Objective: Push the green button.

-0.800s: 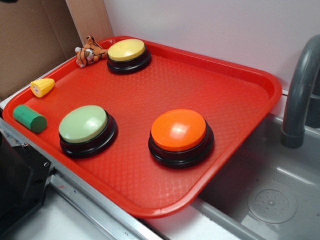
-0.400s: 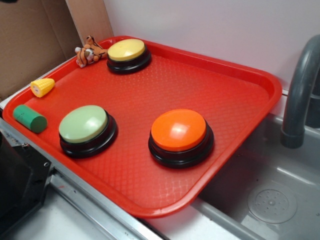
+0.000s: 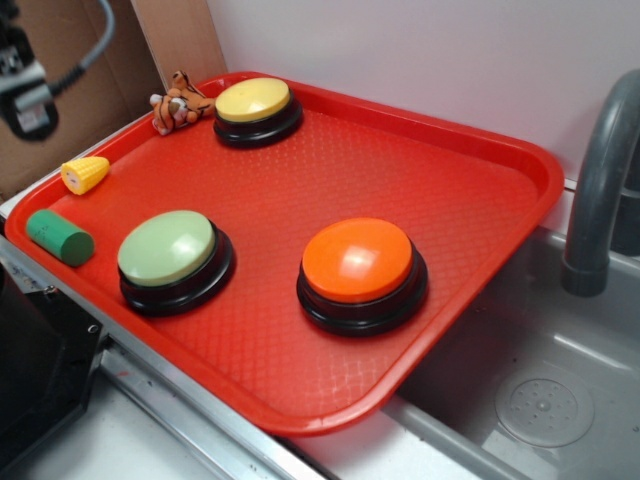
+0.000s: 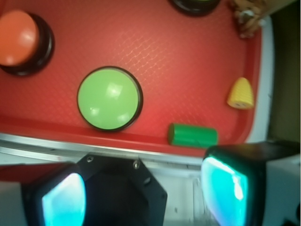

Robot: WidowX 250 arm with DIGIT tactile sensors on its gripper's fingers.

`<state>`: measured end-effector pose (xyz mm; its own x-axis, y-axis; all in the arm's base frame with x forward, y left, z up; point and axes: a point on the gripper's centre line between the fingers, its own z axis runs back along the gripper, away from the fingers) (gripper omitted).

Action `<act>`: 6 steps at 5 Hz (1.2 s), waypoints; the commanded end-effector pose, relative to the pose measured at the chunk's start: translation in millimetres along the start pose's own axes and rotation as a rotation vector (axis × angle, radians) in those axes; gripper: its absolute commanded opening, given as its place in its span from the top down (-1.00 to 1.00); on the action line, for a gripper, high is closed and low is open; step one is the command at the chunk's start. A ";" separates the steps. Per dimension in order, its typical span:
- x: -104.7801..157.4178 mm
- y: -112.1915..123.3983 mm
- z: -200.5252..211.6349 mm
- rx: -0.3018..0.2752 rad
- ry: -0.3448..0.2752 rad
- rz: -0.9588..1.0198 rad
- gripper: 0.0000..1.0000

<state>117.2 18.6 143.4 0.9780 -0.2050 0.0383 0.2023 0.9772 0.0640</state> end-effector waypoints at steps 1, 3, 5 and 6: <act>47.6 -13.9 -71.8 -0.031 -0.001 -0.110 -1.00; 66.6 -35.5 -108.2 -0.067 0.071 -0.174 -1.00; 51.9 -23.3 -39.6 0.022 -0.066 -0.164 -1.00; 35.3 -10.7 -1.4 0.031 -0.077 -0.069 -1.00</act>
<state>142.7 2.5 134.3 0.9585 -0.2751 0.0750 0.2682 0.9591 0.0903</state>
